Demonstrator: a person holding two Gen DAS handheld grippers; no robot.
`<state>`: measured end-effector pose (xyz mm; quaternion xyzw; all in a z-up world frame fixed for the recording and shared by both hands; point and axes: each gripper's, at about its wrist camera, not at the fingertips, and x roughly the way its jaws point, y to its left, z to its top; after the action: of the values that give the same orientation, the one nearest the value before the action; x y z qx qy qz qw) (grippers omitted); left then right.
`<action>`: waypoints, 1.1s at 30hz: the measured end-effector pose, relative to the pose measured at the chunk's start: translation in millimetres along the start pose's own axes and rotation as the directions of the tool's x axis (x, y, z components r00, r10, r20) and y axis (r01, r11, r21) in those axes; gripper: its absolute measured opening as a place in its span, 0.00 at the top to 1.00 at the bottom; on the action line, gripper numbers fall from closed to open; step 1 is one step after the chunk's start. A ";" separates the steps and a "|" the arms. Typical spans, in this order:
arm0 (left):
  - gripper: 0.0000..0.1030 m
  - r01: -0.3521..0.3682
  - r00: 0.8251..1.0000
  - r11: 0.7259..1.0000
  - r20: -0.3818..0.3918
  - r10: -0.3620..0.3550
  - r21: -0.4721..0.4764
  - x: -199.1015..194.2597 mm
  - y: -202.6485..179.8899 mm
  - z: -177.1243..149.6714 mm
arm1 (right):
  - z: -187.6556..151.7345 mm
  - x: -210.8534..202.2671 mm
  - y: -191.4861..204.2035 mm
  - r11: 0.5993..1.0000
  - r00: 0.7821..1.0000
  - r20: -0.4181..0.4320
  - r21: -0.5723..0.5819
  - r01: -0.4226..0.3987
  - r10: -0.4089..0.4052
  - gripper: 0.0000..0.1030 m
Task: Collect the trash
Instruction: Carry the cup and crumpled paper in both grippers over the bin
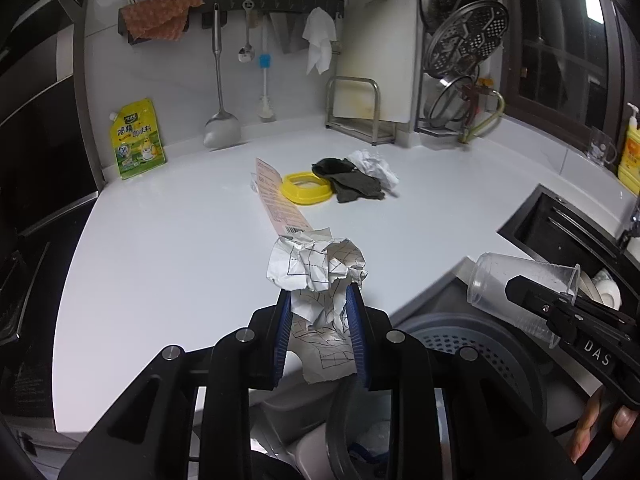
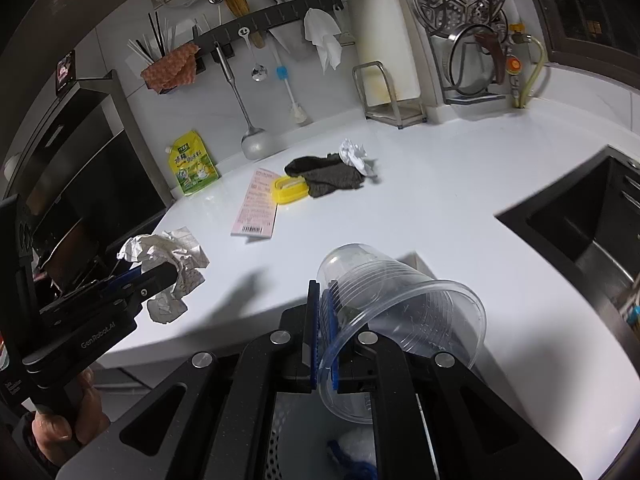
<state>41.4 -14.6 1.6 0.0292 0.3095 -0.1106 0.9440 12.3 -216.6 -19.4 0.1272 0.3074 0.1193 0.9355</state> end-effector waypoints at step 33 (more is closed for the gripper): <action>0.72 0.114 0.977 0.991 -0.188 -0.099 0.068 4.4 -51.0 -82.1 | -88.6 -17.4 -11.8 0.998 0.983 -0.179 0.041 0.055 -0.047 0.96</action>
<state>-14.2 -55.0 -66.6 0.0595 0.3921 -0.1698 0.9021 -53.3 -218.3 -82.6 0.1295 0.3953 0.0993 0.9040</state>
